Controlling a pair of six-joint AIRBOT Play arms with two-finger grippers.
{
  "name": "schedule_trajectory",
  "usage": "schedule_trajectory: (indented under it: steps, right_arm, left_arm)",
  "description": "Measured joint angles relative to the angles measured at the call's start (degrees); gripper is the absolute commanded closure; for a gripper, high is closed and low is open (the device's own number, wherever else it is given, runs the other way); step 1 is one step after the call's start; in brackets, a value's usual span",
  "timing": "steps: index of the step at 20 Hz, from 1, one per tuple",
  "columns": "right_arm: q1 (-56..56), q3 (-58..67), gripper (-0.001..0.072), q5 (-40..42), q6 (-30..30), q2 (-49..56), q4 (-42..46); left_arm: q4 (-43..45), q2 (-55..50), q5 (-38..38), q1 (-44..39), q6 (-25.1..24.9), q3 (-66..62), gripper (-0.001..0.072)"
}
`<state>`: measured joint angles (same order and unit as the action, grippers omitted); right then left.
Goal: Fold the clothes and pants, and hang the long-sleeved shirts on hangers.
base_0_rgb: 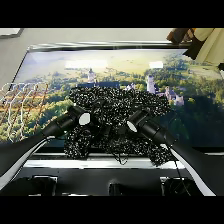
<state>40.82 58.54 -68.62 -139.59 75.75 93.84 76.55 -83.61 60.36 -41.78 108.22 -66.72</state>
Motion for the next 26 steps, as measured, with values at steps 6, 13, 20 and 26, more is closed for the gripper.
schedule_trajectory:
  steps: [6, 13, 20, 26]
  right_arm:
    - [0.0, 0.0, 0.0484, -0.39, -0.31, -0.04, -0.02]
    - [0.0, -1.53, 0.0523, 0.15, -1.09, 0.42, -0.87]
    - [0.0, -2.19, 0.068, 2.19, -2.54, 0.52, -1.31]
    - [0.0, -2.21, 0.0681, 1.38, -3.69, -4.13, -0.33]
  left_arm:
    - [0.0, -0.72, -0.74, -0.48, 0.39, -0.02, 0.0023]
    - [0.0, -0.81, -0.98, -0.55, 0.42, -0.02, 0.0023]
    - [-0.02, -0.81, -1.03, -0.57, 0.44, -0.02, 0.0023]
    - [-0.02, -0.83, -1.03, -0.55, 0.42, -0.02, 0.0023]
